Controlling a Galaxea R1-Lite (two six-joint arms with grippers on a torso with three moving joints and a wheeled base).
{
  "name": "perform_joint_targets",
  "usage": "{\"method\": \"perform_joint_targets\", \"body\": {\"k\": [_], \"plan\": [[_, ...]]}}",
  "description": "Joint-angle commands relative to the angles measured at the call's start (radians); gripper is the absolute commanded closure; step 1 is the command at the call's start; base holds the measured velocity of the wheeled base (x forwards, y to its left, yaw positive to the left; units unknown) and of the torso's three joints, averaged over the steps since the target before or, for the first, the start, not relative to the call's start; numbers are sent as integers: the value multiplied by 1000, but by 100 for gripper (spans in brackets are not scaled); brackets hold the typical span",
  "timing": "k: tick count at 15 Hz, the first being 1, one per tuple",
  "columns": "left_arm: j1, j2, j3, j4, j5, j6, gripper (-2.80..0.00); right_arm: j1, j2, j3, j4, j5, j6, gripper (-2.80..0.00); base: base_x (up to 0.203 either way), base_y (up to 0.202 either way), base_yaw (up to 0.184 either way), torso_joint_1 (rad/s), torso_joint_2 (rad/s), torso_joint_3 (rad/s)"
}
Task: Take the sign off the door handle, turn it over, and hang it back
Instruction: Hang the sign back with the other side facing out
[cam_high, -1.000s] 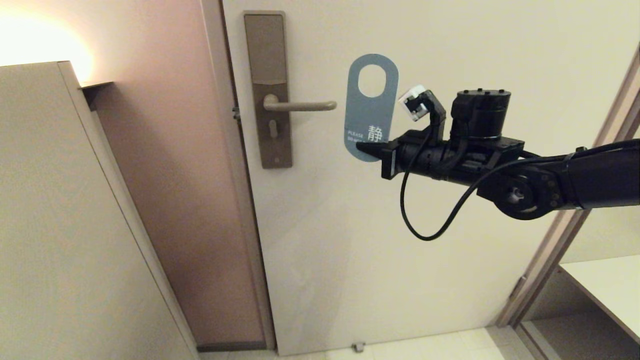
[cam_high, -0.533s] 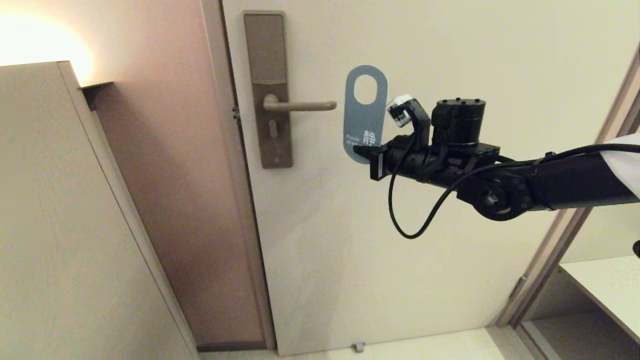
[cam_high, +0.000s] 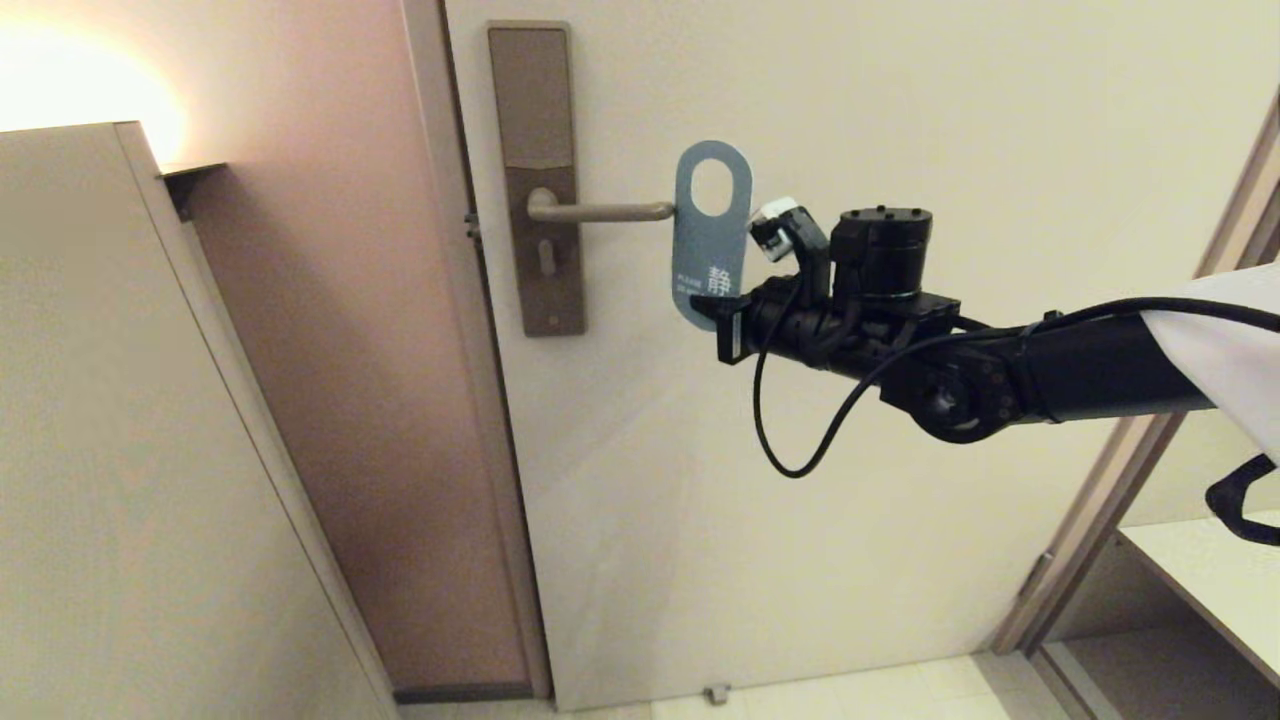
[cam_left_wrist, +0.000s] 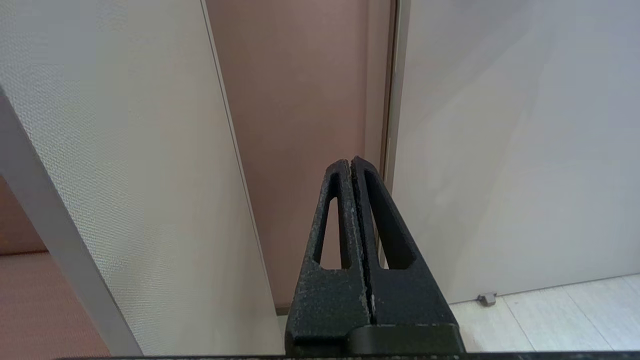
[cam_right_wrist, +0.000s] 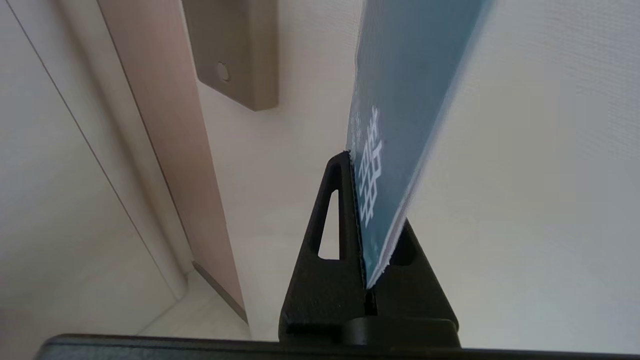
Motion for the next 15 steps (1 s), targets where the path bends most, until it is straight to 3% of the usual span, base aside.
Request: {"method": "perform_joint_targets", "body": {"k": [1,15], "plan": [[0,1,0,-1,0,0,0,15,17,-12,-4,-23,0,0,0,0,0,0,0,0],[0,1,0,-1,0,0,0,24,50,-33,41,-29,2,0,0,0,0,0,0,0]]}}
